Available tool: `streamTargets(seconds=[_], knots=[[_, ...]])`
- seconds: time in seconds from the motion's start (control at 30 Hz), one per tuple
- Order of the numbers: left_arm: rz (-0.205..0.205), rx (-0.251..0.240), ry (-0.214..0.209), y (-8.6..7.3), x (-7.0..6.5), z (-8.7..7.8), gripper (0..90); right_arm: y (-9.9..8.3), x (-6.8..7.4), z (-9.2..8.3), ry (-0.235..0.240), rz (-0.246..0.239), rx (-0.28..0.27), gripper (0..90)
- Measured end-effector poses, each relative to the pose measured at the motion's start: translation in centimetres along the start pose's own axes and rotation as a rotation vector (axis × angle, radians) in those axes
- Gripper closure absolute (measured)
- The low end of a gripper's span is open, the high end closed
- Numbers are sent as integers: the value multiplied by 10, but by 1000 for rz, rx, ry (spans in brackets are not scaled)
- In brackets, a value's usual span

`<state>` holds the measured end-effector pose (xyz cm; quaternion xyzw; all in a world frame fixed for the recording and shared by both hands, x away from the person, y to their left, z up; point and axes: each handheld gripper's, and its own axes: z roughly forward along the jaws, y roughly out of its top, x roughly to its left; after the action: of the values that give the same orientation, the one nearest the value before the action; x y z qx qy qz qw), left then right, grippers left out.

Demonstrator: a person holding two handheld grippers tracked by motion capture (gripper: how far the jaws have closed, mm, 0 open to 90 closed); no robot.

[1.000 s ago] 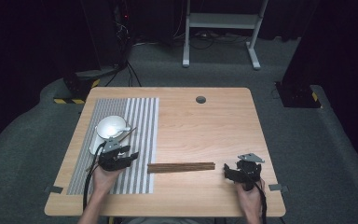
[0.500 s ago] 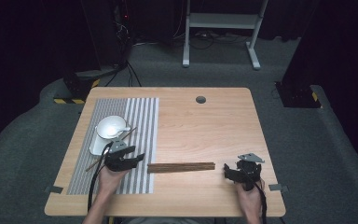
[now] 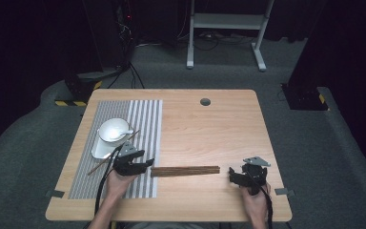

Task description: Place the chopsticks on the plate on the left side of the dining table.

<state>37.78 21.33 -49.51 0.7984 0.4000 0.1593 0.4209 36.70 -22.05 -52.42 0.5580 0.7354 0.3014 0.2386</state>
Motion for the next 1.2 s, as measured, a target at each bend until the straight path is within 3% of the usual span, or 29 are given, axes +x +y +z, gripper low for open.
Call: streamTargets(seconds=[0.5, 1.2], knots=[[54, 20, -32, 15, -19, 20, 410, 0, 0, 0, 0, 0, 0, 127], [100, 35, -73, 30, -41, 43, 411, 0, 0, 0, 0, 0, 0, 127]])
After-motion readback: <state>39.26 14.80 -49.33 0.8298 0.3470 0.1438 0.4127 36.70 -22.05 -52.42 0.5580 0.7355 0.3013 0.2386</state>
